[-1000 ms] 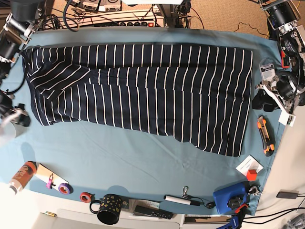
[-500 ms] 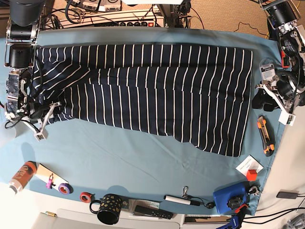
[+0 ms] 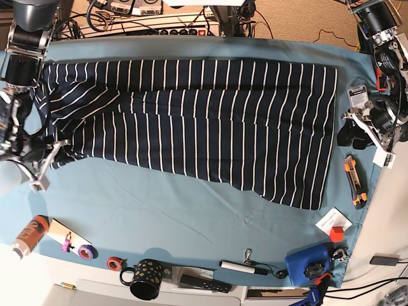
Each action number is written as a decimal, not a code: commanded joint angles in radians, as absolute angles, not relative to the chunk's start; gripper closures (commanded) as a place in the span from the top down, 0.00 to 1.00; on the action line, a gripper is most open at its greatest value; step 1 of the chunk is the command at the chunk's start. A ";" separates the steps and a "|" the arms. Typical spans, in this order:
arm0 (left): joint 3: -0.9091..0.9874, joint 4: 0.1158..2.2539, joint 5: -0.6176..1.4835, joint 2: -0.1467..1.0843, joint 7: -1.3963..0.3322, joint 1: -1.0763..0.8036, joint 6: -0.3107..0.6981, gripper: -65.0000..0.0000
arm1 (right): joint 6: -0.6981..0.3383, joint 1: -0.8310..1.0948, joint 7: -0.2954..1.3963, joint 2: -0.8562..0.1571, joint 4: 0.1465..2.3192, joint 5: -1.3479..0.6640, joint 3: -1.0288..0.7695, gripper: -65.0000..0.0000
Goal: Layout the t-shirt on the table in an organized manner, then fold the t-shirt properly
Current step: 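Grasp the shirt's corner with the right gripper and pull it outward, then drag the gathered shirt end with the right gripper along the table, then lift the shirt end with the right gripper and spread it out, then grasp the shirt's collar corner with the right gripper and flatten it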
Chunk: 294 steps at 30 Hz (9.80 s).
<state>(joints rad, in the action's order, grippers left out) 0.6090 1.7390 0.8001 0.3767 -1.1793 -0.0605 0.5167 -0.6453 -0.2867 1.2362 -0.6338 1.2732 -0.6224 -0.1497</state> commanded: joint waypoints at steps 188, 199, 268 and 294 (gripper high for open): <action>0.693 1.753 0.838 0.393 -1.127 -0.072 0.516 0.48 | -0.698 -0.351 1.106 -0.538 1.156 -0.686 -0.124 0.35; 0.693 1.753 0.839 0.393 -1.128 -0.072 0.516 0.48 | -0.698 -0.430 1.044 -0.503 1.159 -0.668 -0.098 0.00; 0.698 1.868 1.068 0.266 -1.257 -0.197 0.585 0.37 | -0.586 -0.216 1.054 -0.695 1.283 -0.606 -0.669 0.37; 0.698 1.868 1.102 0.266 -1.256 -0.197 0.597 0.37 | -0.579 -0.093 0.802 -0.498 1.091 -0.611 -0.669 0.37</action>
<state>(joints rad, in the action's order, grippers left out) 0.6949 1.8523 1.0679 0.2523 -1.2755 -0.2043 0.5957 -0.5728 -0.0750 0.8253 -0.4732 1.0767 -0.5949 -0.6613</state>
